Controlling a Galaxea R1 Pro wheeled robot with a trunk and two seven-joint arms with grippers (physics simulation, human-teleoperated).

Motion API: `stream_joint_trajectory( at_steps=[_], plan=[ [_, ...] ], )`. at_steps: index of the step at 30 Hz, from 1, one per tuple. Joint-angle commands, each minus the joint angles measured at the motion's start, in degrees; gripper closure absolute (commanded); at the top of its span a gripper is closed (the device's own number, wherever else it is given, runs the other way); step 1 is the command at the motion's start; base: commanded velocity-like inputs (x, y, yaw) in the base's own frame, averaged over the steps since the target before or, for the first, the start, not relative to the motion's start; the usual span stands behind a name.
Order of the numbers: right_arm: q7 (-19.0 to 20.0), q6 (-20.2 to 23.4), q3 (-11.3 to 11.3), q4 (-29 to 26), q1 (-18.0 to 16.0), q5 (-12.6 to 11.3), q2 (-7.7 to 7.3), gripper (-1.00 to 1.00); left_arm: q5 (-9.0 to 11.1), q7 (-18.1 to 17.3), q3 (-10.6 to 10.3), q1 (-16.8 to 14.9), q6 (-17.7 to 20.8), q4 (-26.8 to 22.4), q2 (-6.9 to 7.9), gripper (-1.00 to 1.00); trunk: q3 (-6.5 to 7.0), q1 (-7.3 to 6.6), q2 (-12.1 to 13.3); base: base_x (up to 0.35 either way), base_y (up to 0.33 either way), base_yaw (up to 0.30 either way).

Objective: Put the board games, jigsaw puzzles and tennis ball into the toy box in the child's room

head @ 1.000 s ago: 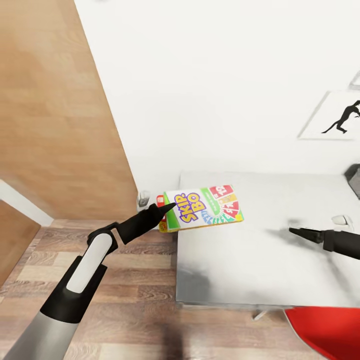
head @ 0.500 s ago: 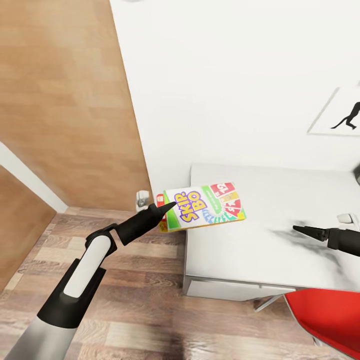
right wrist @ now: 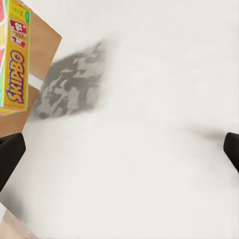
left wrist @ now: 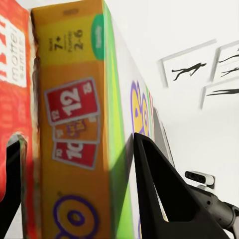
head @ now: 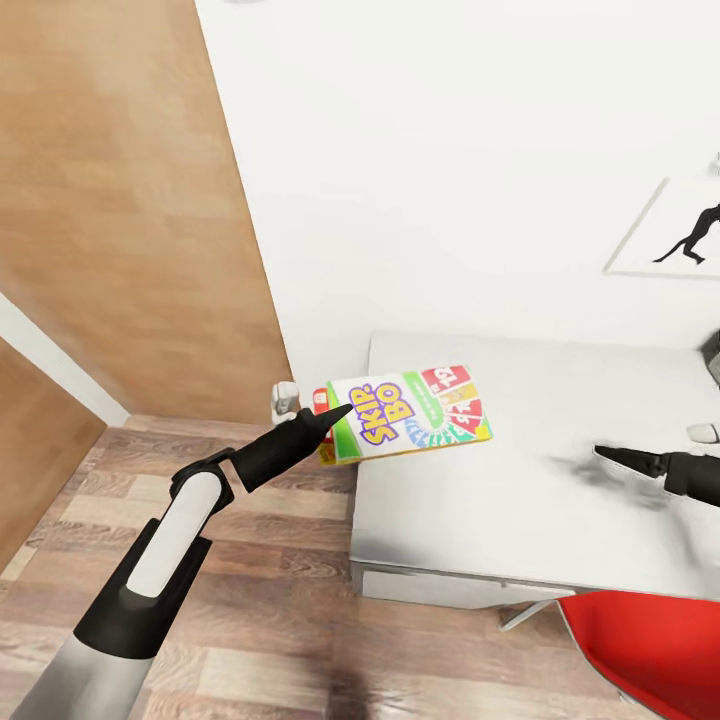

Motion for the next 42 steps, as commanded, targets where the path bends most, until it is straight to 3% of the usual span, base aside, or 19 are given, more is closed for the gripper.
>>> stream_joint_trajectory(
  at_steps=[1, 15, 42],
  plan=[
    [0.24, 0.29, -0.12, 0.03, -0.05, 0.09, 0.01, -1.0, 0.12, -0.03, -0.02, -0.04, 0.14, -0.02, 0.02, 1.0, -0.04, 0.02, -0.03, 0.124, -0.252, 0.001],
    [0.24, 0.31, -0.44, 0.03, 0.19, 0.09, -0.03, -1.0, 0.1, -0.07, -0.09, 0.03, 0.08, 0.05, -0.01, 1.0, -0.04, 0.02, -0.03, 0.104, -0.193, 0.0],
    [0.32, 0.41, -0.57, -0.05, 0.3, 0.09, -0.04, -1.0, 0.07, 0.01, -0.01, 0.21, 0.07, 0.14, -0.07, 1.0, -0.04, 0.02, -0.03, 0.004, -0.02, 0.0]
  ],
)
